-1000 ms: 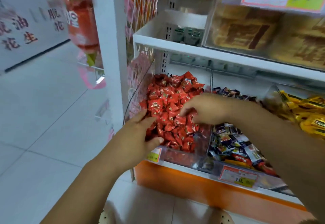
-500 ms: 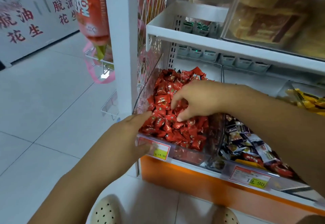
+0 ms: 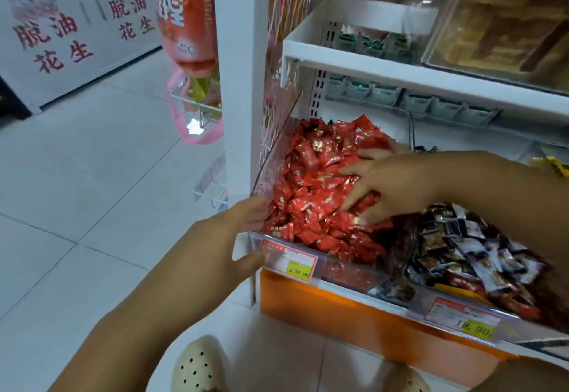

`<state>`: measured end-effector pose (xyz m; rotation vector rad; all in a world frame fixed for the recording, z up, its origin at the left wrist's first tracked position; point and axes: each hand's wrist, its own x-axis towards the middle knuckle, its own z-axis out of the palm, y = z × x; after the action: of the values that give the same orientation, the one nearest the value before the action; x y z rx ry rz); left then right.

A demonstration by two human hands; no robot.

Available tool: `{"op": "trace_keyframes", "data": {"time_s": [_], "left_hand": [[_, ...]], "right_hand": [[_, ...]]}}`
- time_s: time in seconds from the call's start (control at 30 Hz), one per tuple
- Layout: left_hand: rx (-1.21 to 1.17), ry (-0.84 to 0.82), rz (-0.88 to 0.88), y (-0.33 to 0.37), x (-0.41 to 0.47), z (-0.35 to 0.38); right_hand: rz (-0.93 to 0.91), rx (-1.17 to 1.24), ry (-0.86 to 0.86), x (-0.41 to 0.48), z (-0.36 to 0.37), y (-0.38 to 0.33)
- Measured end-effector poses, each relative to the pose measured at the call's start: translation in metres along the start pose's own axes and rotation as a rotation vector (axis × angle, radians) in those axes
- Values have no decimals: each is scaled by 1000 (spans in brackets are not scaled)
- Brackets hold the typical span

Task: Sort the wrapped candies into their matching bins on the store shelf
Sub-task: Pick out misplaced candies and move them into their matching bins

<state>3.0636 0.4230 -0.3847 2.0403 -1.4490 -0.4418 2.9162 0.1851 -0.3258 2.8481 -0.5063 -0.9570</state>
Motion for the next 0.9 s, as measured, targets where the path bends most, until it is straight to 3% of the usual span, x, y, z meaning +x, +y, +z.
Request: {"op": "trace_keyframes", "data": {"time_s": [0.1,0.17,0.23,0.37,0.67,0.73,0.83,0.9], "left_hand": [[-7,6,-14,-4,2,3],[-9,3,-11,-5,2,3],[-25,5,-9,-5,2,3],[-28,-18,-4,-4,-2,3],[-77,-48,-5,-3,-6,2],[-89,-57,-8,-2,-5,2],[-95,-56,-16,-2,-4,1],[-90,-57,-14,-1,-2,0]], "right_hand": [[-202,152,303,18,-14,-22],[-345,238,386,40,-14,-48],[-378,123,333,57,-5,-70],[-247,-79,137,54,14,-59],[-30,-26,30,15,9,-2],[-56,11,112,15,3,-11],[-270,99,303,36,0,-43],[-384,114,290,57,5,-68]]}}
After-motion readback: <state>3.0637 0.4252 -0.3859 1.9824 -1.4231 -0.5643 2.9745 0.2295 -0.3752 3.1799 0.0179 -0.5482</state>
